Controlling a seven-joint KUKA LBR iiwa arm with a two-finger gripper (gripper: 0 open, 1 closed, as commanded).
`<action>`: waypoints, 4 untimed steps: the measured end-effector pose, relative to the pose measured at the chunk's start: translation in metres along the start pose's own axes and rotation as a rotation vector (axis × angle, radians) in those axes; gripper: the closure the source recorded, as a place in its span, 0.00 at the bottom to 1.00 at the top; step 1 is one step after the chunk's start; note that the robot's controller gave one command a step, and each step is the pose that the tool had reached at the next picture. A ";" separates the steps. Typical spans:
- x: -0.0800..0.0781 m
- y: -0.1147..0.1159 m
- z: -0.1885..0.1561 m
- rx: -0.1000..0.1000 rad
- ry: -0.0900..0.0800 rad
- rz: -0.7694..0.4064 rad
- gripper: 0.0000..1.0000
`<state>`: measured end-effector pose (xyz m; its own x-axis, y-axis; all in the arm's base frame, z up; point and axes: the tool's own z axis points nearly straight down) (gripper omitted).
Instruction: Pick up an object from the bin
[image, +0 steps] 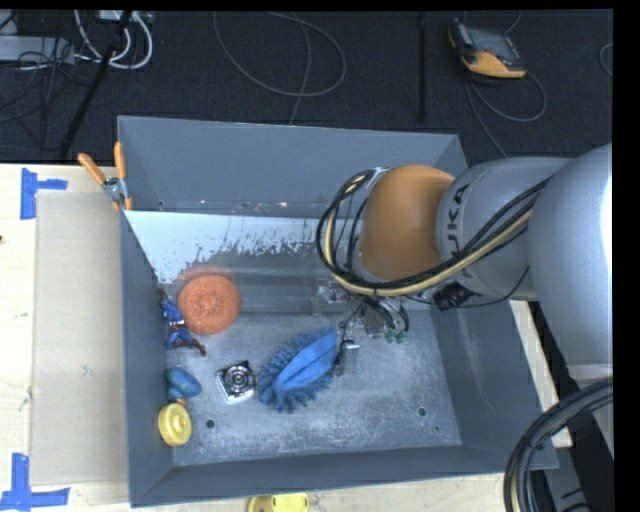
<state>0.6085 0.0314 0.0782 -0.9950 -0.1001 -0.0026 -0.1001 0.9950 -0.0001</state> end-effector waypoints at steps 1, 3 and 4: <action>0.056 0.014 0.009 -0.001 0.003 -0.188 1.00; 0.073 0.017 -0.057 -0.001 0.002 -0.205 1.00; 0.073 0.017 -0.057 -0.001 0.002 -0.205 1.00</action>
Offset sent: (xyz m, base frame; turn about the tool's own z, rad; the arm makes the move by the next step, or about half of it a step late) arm 0.0000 0.0000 0.0000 0.0000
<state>0.5342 0.0410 0.1350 -0.9537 -0.3009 -0.0003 -0.3009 0.9537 0.0002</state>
